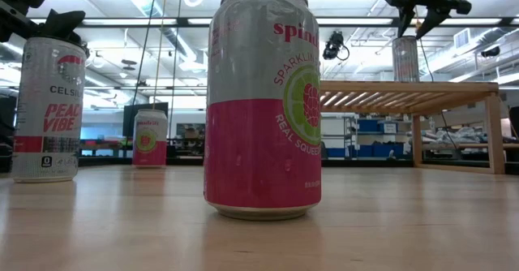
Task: Place canned beverage on shelf
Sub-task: Put the bottom white-yellow soda can on the shelf
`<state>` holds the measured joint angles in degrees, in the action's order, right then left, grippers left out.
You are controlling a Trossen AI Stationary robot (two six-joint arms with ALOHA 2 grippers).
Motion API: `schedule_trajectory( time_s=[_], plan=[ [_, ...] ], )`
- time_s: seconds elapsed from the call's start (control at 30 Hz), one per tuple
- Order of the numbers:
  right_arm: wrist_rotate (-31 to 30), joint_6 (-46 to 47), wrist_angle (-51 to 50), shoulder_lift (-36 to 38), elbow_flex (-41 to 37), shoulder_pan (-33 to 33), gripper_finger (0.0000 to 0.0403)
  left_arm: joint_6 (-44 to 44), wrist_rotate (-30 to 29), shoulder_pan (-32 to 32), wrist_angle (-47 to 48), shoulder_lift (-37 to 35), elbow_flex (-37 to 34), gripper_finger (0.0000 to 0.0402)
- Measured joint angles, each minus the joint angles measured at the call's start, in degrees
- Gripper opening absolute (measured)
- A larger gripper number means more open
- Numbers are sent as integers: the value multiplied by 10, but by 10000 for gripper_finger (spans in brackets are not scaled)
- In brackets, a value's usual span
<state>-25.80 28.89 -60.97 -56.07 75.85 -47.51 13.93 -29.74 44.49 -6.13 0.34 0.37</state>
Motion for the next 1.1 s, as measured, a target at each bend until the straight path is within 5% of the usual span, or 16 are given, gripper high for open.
schedule_trajectory(
  time_s=[0.7, 1.1],
  plan=[
    [-20, -39, 28, -1, 0, 0, 325, 0, 0, 0, 0, 0, 0, 316],
    [-27, -34, 33, -33, 0, -16, 332, -1, 0, 0, 0, 0, 0, 316]
  ],
)
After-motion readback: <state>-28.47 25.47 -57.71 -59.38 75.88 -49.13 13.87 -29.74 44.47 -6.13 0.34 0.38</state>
